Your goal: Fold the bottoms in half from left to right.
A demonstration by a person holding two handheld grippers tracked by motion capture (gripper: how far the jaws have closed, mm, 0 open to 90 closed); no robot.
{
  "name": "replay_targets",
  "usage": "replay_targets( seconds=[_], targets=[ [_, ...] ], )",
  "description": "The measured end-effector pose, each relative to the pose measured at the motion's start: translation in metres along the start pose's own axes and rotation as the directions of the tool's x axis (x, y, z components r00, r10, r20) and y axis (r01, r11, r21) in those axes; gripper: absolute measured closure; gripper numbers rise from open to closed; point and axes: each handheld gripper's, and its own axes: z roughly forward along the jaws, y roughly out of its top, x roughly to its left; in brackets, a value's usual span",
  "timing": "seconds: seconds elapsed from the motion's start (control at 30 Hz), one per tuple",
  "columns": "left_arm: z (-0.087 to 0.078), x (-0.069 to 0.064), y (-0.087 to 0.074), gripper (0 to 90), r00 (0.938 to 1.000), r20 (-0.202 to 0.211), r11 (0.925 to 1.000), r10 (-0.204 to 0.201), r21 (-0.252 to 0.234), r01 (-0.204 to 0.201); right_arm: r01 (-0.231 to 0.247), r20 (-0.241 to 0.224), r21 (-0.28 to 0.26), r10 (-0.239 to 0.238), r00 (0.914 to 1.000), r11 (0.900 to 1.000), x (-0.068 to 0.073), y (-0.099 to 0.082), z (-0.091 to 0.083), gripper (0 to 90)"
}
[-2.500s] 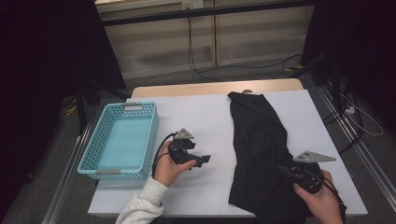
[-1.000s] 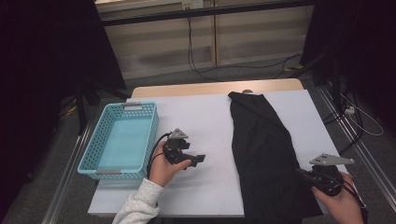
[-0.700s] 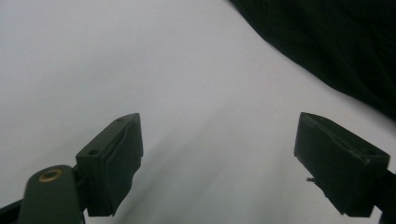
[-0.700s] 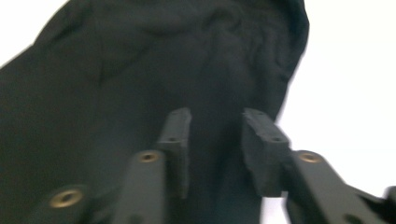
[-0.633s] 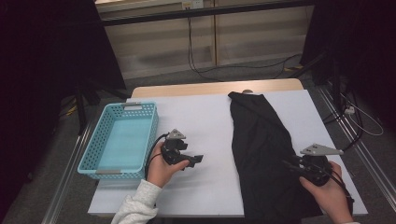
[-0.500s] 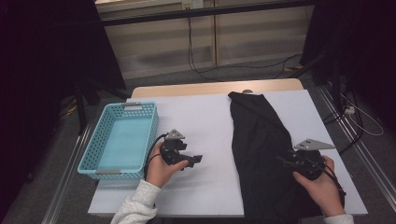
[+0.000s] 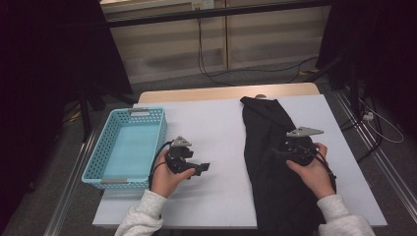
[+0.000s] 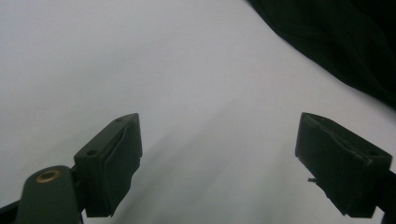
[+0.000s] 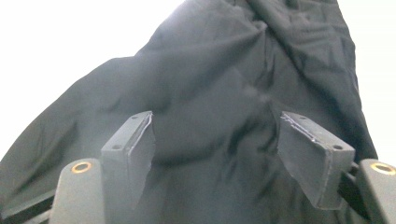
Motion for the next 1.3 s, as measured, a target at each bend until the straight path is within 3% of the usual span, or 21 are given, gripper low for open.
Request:
replay_targets(
  seconds=[0.1, 0.33, 0.43, 1.0, 1.3],
  targets=[
    [-0.002, 0.0, -0.001, 14.4, 1.0, -0.004, 1.0, 0.001, 0.005, -0.001, 0.019, 0.032, -0.004, -0.019, 0.9993, 0.9998, 0.0, 0.006, 0.007, 24.2],
    [-0.003, 0.002, -0.003, 13.9, 0.9999, -0.01, 0.9999, 0.003, 0.013, -0.002, -0.027, 0.016, -0.029, 0.028, 0.9995, 0.9992, 0.0, 0.019, 0.02, 22.7],
    [-0.002, 0.001, -0.004, 13.8, 0.9999, -0.011, 0.9998, 0.0, 0.018, 0.0, -0.022, 0.027, -0.043, 0.023, 0.9994, 0.9988, 0.003, 0.024, 0.027, 20.3],
    [-0.003, 0.004, -0.006, 13.6, 0.9999, -0.014, 0.9996, -0.008, 0.027, 0.009, -0.029, 0.013, -0.025, 0.029, 0.9995, 0.9993, 0.019, 0.043, 0.073, 16.0],
    [-0.002, 0.005, -0.007, 13.6, 0.9998, -0.015, 0.9994, -0.014, 0.031, 0.014, -0.035, 0.0, 0.003, 0.035, 0.9994, 0.9994, 0.03, 0.043, 0.099, 14.1]
  ],
)
